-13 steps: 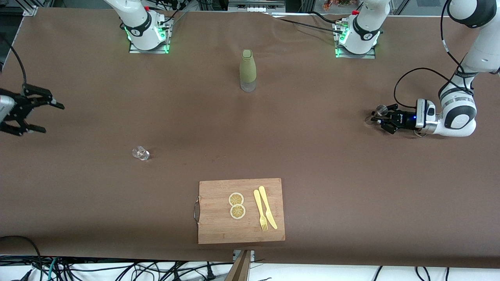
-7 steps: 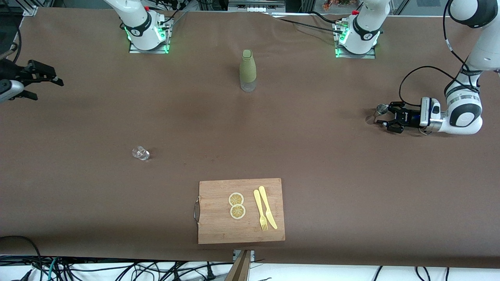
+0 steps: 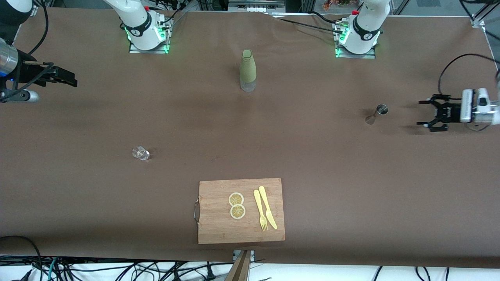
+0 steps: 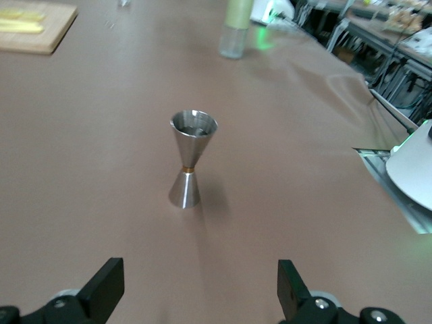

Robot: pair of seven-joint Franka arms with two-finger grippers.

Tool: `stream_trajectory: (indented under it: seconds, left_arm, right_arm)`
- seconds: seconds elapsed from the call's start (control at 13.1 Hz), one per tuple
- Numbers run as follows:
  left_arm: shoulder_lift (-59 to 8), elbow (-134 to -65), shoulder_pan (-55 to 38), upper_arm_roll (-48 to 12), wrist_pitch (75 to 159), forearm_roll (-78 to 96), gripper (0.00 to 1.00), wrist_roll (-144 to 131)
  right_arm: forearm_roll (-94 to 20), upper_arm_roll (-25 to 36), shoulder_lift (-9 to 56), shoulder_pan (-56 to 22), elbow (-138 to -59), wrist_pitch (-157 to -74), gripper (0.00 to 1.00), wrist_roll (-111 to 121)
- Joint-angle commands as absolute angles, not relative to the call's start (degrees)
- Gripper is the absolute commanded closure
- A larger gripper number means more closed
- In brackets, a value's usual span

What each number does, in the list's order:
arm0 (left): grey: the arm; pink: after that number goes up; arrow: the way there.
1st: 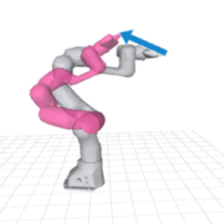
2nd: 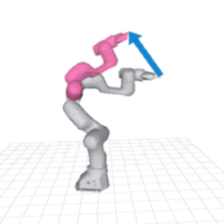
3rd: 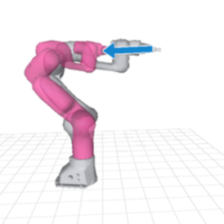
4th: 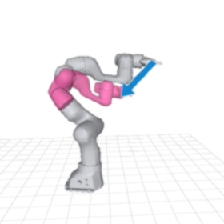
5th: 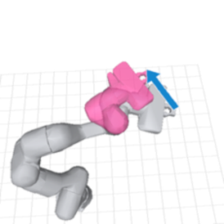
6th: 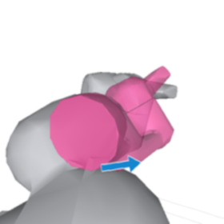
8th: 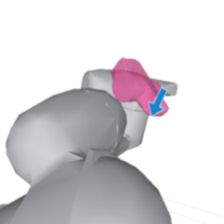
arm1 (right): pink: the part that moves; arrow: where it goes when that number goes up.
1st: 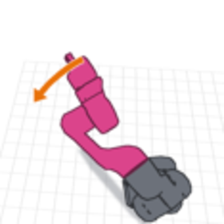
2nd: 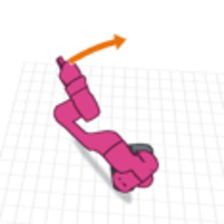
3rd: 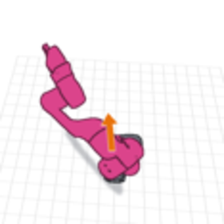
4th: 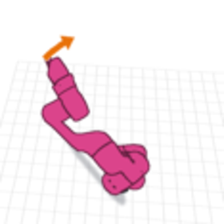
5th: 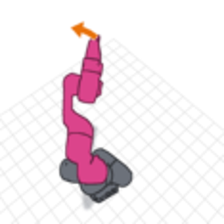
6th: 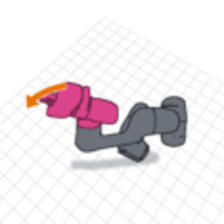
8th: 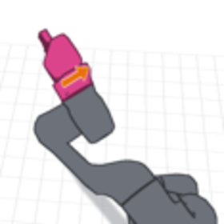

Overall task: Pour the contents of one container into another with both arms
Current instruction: 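Open the left gripper to release the jigger and pull it away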

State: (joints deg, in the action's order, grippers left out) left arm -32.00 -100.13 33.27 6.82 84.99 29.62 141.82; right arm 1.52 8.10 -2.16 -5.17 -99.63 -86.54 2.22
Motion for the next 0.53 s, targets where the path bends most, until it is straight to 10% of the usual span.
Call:
stream_trajectory:
  seconds: [0.0,0.46]
  left_arm:
    - [-22.7,-100.9,30.3,6.8,84.6,25.1,0.0,127.4]
    - [-6.9,-101.3,17.5,6.8,84.6,16.2,0.0,83.8]
  right_arm:
    - [1.8,9.1,-2.7,-5.2,-98.4,-90.5,0.0,1.2]
    - [1.8,9.3,-1.9,-6.1,-97.4,-89.3,0.0,1.1]
